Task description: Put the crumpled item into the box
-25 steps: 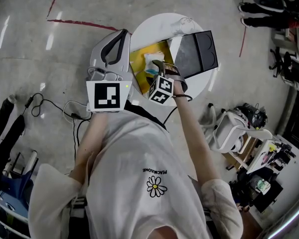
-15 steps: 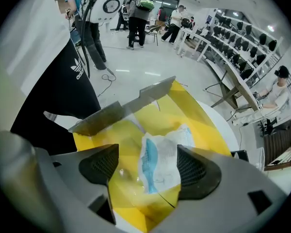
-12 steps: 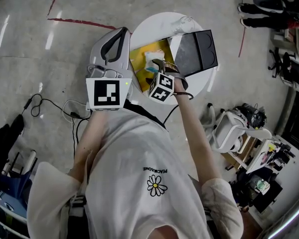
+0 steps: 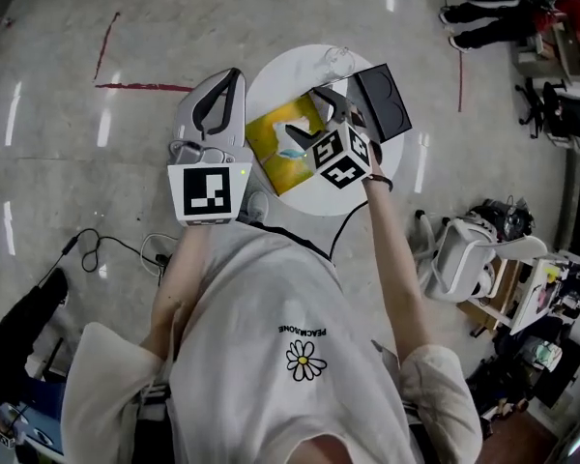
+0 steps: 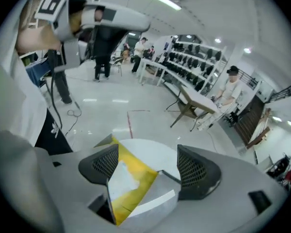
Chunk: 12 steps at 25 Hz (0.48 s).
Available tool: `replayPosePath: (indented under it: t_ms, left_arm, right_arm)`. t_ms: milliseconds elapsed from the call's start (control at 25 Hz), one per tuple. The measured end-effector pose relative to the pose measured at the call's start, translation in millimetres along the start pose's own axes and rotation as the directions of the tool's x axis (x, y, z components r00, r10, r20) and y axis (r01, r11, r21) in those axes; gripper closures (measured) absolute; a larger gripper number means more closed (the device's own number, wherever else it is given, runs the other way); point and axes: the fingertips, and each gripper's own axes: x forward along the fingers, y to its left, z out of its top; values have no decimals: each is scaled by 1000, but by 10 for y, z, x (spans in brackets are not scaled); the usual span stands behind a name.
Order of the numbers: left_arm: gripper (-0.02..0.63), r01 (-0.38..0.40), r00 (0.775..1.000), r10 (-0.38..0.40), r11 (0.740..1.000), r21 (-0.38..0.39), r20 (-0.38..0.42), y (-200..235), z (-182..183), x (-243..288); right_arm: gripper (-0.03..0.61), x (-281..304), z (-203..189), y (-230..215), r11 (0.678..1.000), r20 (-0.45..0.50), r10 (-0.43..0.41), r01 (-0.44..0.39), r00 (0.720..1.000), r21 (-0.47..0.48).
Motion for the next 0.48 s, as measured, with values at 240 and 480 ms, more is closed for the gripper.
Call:
replayPosePath:
  t_ms: [240, 480]
  left_arm:
    - [612, 16, 992, -24, 998, 67, 122, -108, 503, 16]
    - [612, 51, 980, -80, 986, 157, 184, -250, 883, -3]
  right_arm:
    - [271, -906, 639, -613, 947, 314, -282, 211, 907, 243]
    - [450, -1638, 896, -770, 843, 489, -487, 242, 724, 481]
